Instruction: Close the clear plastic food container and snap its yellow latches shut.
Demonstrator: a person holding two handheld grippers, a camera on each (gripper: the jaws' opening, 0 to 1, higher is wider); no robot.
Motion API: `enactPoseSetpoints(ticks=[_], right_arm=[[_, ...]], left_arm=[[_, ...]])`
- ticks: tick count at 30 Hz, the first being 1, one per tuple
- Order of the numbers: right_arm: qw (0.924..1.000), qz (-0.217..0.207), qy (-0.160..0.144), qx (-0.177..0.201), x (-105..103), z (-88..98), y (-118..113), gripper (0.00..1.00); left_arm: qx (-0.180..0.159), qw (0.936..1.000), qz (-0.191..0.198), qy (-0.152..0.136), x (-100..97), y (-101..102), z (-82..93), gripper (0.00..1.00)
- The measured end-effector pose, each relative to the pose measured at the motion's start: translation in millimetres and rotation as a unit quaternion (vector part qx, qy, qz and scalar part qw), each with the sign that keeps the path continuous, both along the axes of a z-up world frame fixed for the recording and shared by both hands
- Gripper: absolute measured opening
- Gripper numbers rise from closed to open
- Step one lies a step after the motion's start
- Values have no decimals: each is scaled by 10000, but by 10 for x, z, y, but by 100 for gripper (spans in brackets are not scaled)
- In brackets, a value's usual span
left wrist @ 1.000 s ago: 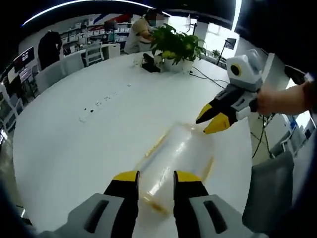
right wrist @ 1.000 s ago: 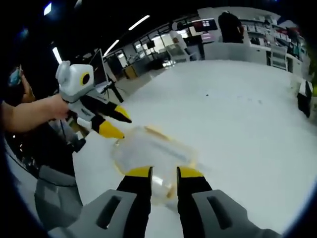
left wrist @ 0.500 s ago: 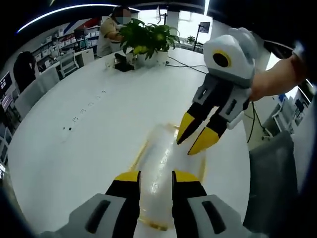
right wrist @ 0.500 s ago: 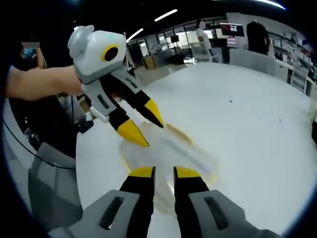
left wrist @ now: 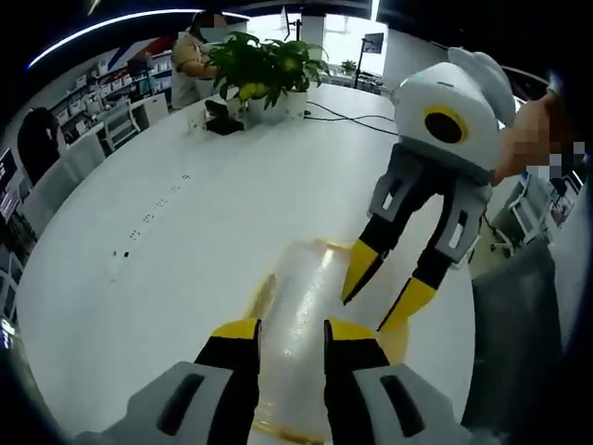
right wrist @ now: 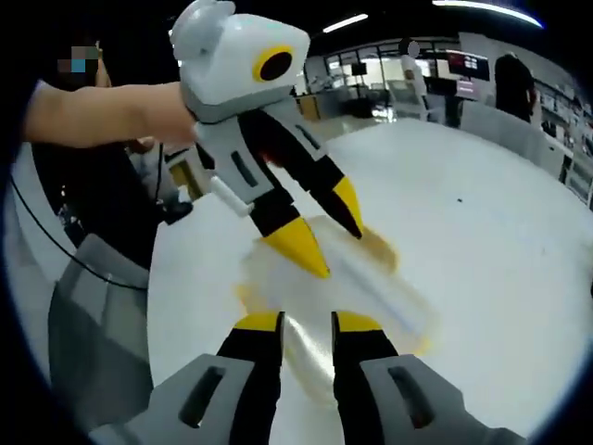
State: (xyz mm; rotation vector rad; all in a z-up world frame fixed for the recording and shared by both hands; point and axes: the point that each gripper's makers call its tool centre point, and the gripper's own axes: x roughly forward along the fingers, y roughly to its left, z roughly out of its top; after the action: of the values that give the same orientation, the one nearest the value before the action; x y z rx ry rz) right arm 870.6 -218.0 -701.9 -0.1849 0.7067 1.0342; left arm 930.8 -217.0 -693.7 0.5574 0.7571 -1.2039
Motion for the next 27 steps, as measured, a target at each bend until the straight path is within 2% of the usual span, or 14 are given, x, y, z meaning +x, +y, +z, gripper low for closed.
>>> enactPoseSetpoints(ticks=[6,9,13,14,19,25,27], right_arm=[[9982,385,-382,-244,-66,-9,42,20],[9940,662,-717,-497,-87,-31,48,23],[9878,910,-961,-825,-129,-106,37,24],[9862,965,-1100,-780,-135,-90,70,24],[9797,1009,-1405,-1017,-121,-119,74,24],[9737,1048,-1655,-1166,-110,-136,117,26],[9709,1096,-1753,-1213,-110,-140,134,27]], left_arm=[[96,9999,-72,-26,61,-14,-3,21],[121,9998,-132,-27,93,-40,4,22],[227,9994,-262,-6,123,-71,-22,24],[253,9993,-288,3,138,-80,-34,25],[399,9983,-407,100,167,-105,-82,26],[678,9952,-604,351,149,-97,-178,27],[628,9952,-575,490,151,-128,-182,27]])
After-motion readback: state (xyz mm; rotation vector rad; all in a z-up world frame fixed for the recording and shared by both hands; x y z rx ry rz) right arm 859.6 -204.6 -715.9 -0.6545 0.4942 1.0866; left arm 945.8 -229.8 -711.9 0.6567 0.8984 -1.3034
